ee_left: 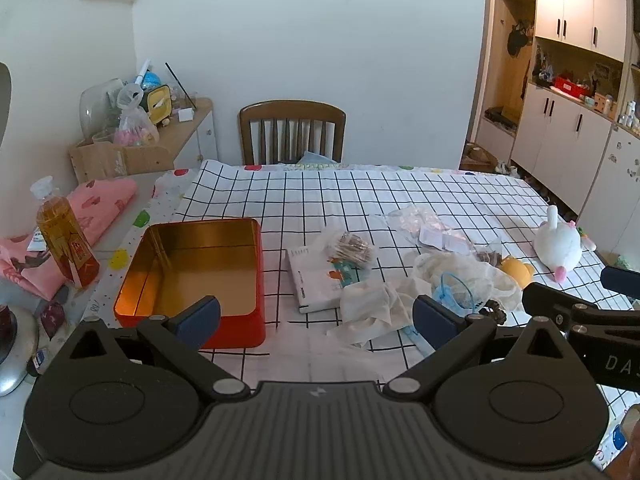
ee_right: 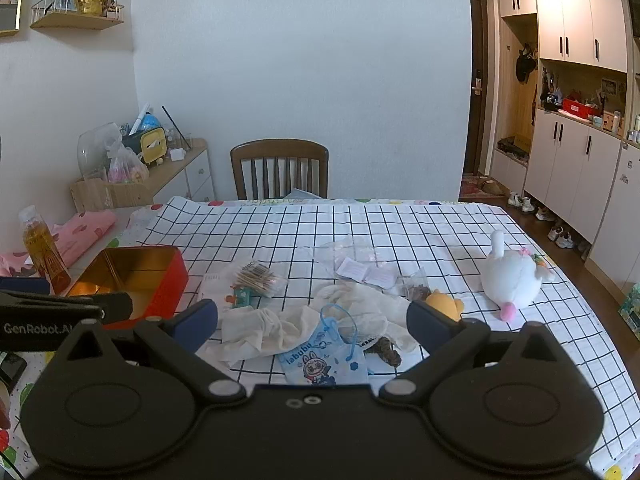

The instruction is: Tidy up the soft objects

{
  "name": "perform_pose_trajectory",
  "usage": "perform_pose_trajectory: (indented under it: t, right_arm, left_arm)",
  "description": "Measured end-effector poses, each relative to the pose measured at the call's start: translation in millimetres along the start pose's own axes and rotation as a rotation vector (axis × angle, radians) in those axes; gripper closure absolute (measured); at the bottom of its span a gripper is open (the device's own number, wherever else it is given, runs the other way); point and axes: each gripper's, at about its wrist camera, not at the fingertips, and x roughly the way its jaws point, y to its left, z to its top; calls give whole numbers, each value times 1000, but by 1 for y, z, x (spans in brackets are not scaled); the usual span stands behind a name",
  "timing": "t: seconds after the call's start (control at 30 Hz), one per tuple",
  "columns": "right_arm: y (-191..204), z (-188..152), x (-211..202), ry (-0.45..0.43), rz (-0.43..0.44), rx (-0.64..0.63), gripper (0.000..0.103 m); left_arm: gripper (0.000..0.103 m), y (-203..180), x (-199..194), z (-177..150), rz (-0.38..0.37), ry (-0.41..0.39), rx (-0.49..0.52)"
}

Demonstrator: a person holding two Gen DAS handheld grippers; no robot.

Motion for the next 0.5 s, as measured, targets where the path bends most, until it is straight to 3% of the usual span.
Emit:
perform_pose_trajectory:
  t: [0.5]
  right_arm:
    - [-5, -1, -2, -1, -3, 4, 2]
  left_arm:
    - [0, 4, 4, 1, -13, 21, -32]
